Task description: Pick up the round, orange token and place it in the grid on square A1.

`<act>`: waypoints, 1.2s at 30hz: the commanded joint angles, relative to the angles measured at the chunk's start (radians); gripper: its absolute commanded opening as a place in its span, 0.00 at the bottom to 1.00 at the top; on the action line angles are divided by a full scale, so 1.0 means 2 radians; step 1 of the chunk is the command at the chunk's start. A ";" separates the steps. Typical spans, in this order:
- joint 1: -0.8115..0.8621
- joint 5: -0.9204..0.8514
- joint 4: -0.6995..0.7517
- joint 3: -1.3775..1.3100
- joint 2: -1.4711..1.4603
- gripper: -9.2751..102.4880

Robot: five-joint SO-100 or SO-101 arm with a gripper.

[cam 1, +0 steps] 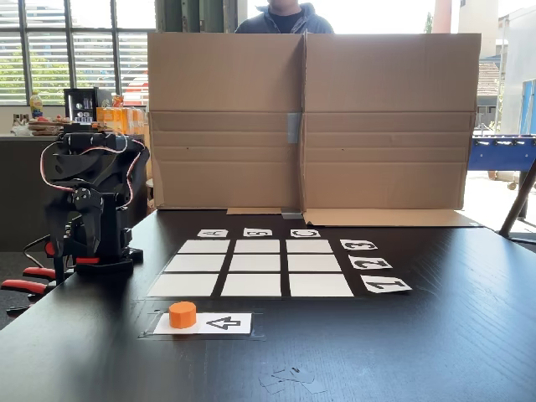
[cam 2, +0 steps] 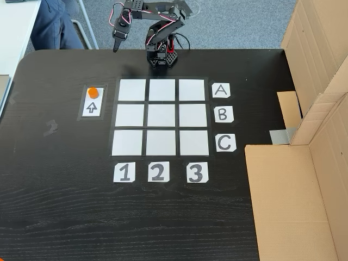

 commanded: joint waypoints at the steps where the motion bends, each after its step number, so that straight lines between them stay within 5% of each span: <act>1: -0.018 -0.002 0.023 -0.058 -0.045 0.26; 7: -0.056 0.010 0.081 -0.150 -0.143 0.26; 36: -0.233 0.117 0.051 -0.427 -0.454 0.29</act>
